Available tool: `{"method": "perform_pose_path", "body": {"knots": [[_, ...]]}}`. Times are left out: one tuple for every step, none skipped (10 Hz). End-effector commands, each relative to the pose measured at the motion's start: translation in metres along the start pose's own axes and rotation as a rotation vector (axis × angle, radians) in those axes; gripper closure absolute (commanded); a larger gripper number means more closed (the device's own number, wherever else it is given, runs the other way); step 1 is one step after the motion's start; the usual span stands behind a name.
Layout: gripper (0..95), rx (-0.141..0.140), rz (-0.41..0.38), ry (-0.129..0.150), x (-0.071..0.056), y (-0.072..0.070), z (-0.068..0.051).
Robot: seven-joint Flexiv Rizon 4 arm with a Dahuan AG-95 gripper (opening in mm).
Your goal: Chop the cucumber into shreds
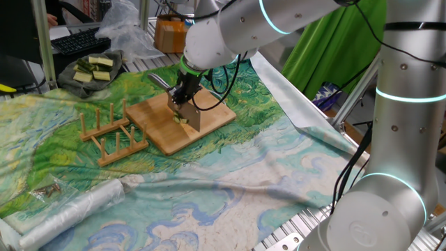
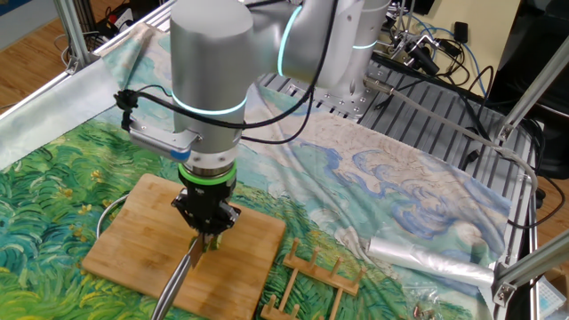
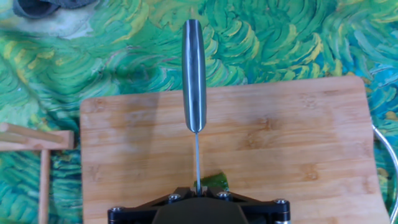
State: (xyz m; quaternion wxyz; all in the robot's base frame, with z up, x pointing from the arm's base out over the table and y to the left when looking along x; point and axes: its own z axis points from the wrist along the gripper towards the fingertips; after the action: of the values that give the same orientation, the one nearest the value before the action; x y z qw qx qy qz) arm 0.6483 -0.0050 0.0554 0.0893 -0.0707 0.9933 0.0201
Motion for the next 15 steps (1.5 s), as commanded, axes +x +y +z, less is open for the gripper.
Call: {"method": "perform_pose_path", "body": {"knots": [[95.0, 0.0, 0.005, 0.0, 0.001, 0.0, -0.004], [95.0, -0.001, 0.002, -0.021, 0.002, 0.0, 0.0], [95.0, 0.0, 0.003, -0.031, 0.002, 0.0, 0.005], [95.0, -0.003, 0.007, -0.043, 0.004, 0.0, 0.013], [95.0, 0.0, 0.009, -0.053, 0.005, 0.0, 0.019], [95.0, -0.001, 0.016, -0.043, 0.005, 0.0, 0.017], [95.0, -0.001, 0.025, -0.002, 0.002, 0.002, 0.002], [95.0, -0.004, 0.04, 0.032, -0.002, 0.005, -0.01], [95.0, -0.004, 0.044, 0.037, -0.003, 0.006, -0.015], [95.0, 0.0, 0.04, 0.041, -0.003, 0.006, -0.016], [95.0, 0.01, 0.035, 0.046, -0.004, 0.006, -0.018], [95.0, 0.019, 0.028, 0.048, -0.004, 0.005, -0.023], [95.0, 0.022, 0.02, 0.046, -0.005, 0.003, -0.027], [95.0, 0.02, 0.014, 0.041, -0.005, 0.001, -0.028], [95.0, 0.02, 0.005, 0.036, -0.005, -0.002, -0.026]]}}
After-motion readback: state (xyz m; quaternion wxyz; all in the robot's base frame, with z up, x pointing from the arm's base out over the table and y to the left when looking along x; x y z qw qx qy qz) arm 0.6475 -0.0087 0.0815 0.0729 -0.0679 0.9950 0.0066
